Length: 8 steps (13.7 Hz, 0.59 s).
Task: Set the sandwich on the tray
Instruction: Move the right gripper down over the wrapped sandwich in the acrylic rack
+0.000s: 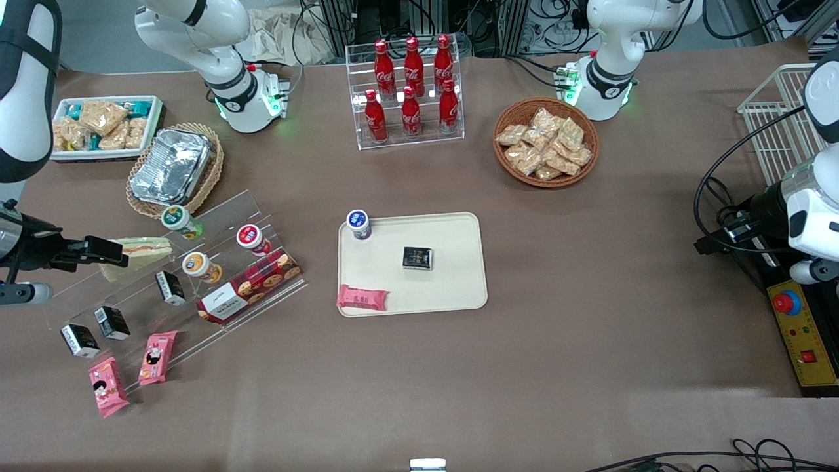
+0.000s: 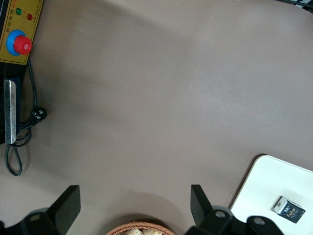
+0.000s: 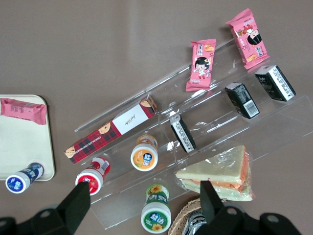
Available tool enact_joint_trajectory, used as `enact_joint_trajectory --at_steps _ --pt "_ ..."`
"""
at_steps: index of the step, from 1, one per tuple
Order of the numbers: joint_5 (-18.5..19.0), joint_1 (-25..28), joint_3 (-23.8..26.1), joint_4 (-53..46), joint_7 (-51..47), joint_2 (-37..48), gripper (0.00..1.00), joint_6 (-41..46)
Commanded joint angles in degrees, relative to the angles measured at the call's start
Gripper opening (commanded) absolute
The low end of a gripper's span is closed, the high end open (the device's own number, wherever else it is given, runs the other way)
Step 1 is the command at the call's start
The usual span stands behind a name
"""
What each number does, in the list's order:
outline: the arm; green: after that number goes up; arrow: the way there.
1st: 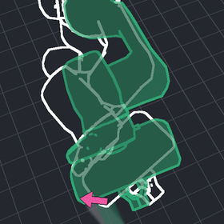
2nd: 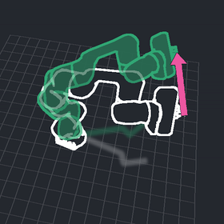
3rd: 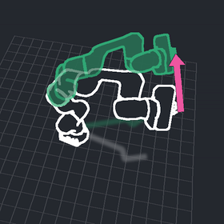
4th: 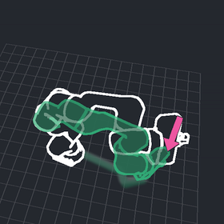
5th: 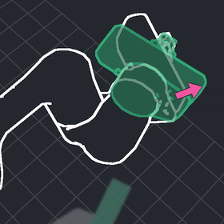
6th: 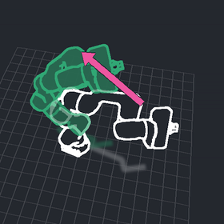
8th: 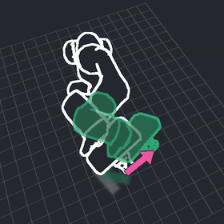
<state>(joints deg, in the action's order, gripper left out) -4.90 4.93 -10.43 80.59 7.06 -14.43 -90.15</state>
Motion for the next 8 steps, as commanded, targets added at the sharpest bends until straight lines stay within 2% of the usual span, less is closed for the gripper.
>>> enact_joint_trajectory --at_steps 1,8 --pt "-1.5 -0.1 0.0 0.3 0.1 0.0 1.0 -0.2" --pt "-1.3 -0.7 -0.3 -0.2 0.3 0.5 1.0 0.3"
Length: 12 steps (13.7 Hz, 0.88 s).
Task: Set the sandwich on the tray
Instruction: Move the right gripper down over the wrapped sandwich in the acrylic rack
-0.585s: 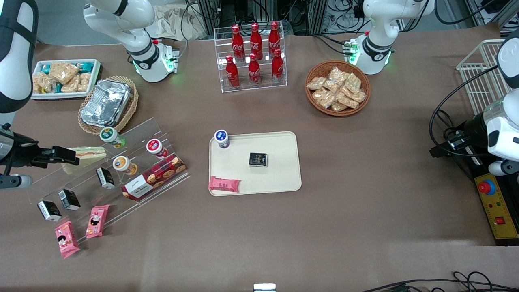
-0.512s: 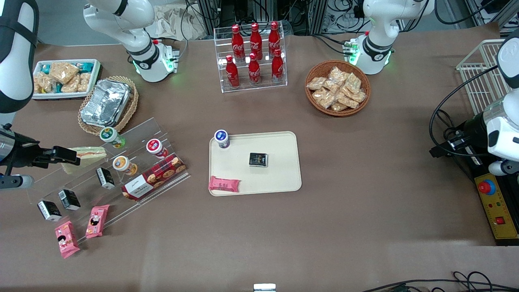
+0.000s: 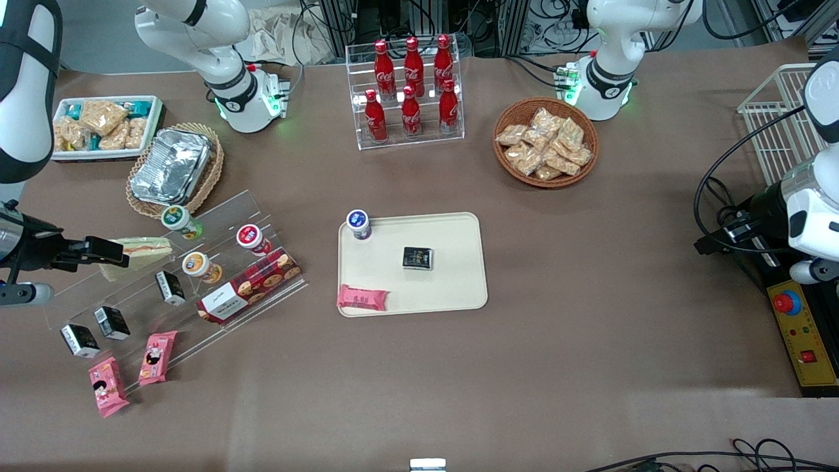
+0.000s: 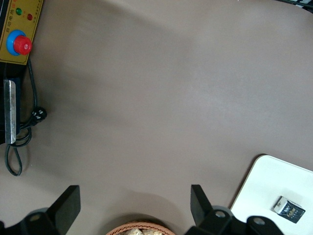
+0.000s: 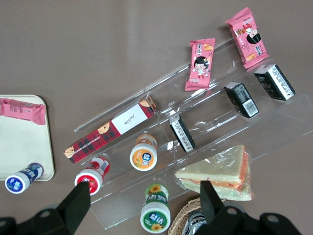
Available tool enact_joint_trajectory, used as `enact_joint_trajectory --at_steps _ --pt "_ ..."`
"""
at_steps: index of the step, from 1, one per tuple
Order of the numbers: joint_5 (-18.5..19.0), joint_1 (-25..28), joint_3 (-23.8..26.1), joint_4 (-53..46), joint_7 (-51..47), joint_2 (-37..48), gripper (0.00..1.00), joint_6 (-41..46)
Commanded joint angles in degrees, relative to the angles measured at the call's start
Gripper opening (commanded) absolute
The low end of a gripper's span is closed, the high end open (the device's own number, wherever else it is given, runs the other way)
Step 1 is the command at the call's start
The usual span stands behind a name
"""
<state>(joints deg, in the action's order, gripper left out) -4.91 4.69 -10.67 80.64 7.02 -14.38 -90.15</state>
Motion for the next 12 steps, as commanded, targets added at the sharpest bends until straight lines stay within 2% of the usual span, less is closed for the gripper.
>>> enact_joint_trajectory --at_steps 1,7,9,12 --pt "-1.2 -0.5 -0.2 -0.1 0.7 1.0 1.0 0.6" --pt "-1.6 -3.7 -2.1 0.5 -3.2 4.9 1.0 6.6" --pt "-3.0 -5.0 -2.2 1.8 -12.9 5.0 1.0 6.6" --pt "-2.5 -5.6 -2.5 4.1 -23.6 4.6 1.0 5.9"
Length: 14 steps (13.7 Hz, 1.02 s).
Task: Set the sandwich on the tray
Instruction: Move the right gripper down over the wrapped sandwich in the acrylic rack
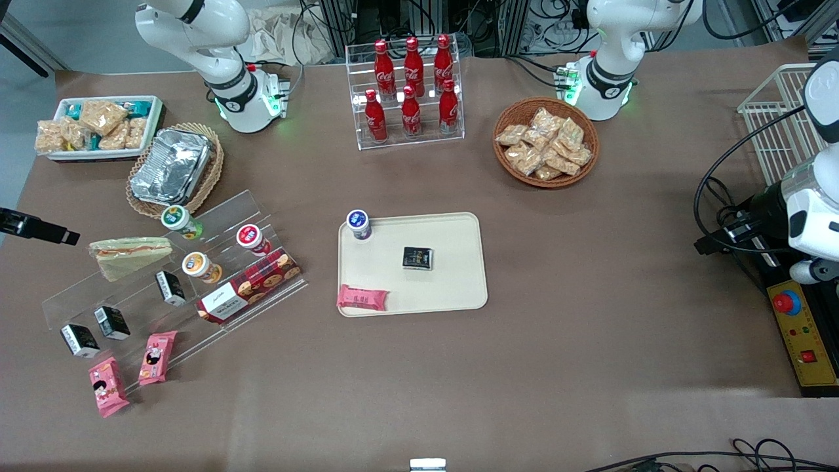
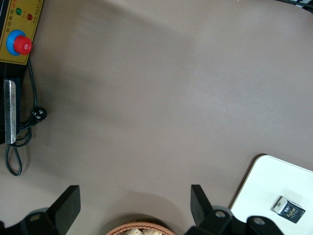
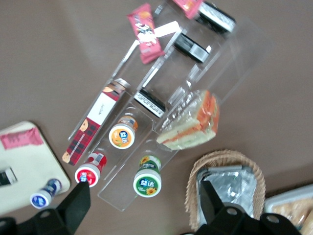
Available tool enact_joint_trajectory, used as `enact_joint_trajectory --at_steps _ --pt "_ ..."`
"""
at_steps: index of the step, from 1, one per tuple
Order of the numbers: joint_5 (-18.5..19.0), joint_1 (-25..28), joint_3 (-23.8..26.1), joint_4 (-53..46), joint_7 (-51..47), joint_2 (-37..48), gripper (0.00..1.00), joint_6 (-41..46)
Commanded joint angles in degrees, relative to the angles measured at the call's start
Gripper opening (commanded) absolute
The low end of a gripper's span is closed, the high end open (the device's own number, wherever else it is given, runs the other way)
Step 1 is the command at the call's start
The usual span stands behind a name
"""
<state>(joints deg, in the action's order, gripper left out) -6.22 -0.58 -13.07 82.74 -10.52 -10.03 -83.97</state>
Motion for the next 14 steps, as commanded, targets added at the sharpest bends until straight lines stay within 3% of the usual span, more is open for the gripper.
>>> enact_joint_trajectory --at_steps 1,5,9,14 --pt "-1.1 -0.9 -0.1 2.3 -7.6 -0.3 1.0 -0.5" --pt "-0.6 -2.8 -0.1 7.3 -13.7 -0.3 1.0 -3.0" --pt "2.5 -2.8 -0.1 13.7 -22.9 -0.8 0.99 -9.7" --pt "2.7 -3.1 -0.1 19.7 -25.6 -1.0 0.99 -16.7"
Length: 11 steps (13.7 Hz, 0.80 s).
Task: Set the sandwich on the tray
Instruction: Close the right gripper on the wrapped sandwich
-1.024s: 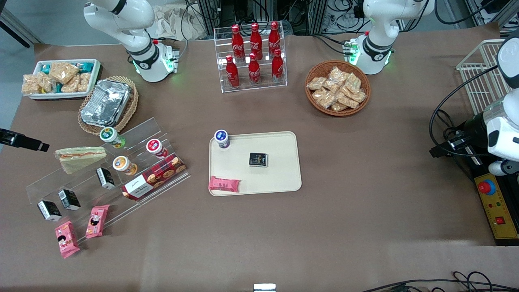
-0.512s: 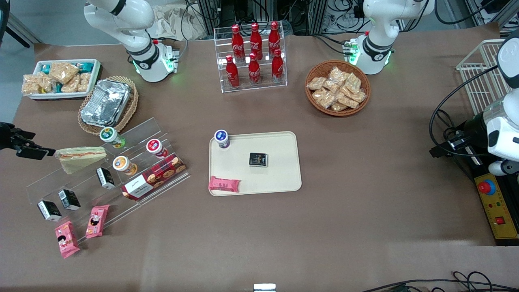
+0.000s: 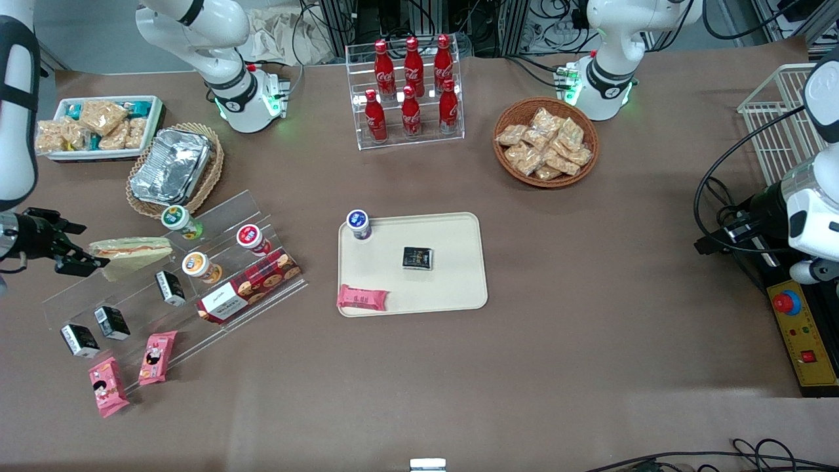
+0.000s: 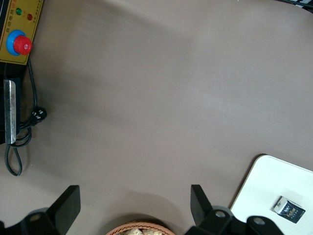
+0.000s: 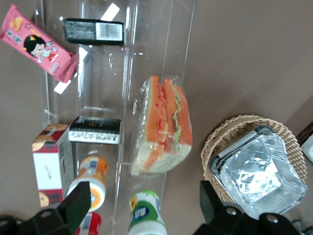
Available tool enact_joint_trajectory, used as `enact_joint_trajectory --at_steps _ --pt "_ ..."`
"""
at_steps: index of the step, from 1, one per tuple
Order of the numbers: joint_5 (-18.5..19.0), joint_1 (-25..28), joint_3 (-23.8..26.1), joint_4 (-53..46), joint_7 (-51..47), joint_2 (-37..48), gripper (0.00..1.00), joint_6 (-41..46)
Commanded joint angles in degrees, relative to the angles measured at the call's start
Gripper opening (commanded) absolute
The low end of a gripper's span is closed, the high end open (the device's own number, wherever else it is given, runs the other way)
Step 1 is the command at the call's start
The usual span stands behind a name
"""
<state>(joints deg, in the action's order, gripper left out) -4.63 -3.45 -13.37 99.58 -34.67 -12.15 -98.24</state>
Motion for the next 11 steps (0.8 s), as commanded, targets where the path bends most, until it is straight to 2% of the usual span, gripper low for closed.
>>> enact_joint_trajectory --at_steps 1,7,11 --pt "1.1 -0.8 0.2 3.3 -1.5 1.1 0.99 -3.0" --pt "1.1 -2.7 0.2 4.3 -1.5 -0.9 0.98 -4.7" --pt "0.6 -2.7 0.3 4.3 -1.5 -1.7 0.92 -7.1"
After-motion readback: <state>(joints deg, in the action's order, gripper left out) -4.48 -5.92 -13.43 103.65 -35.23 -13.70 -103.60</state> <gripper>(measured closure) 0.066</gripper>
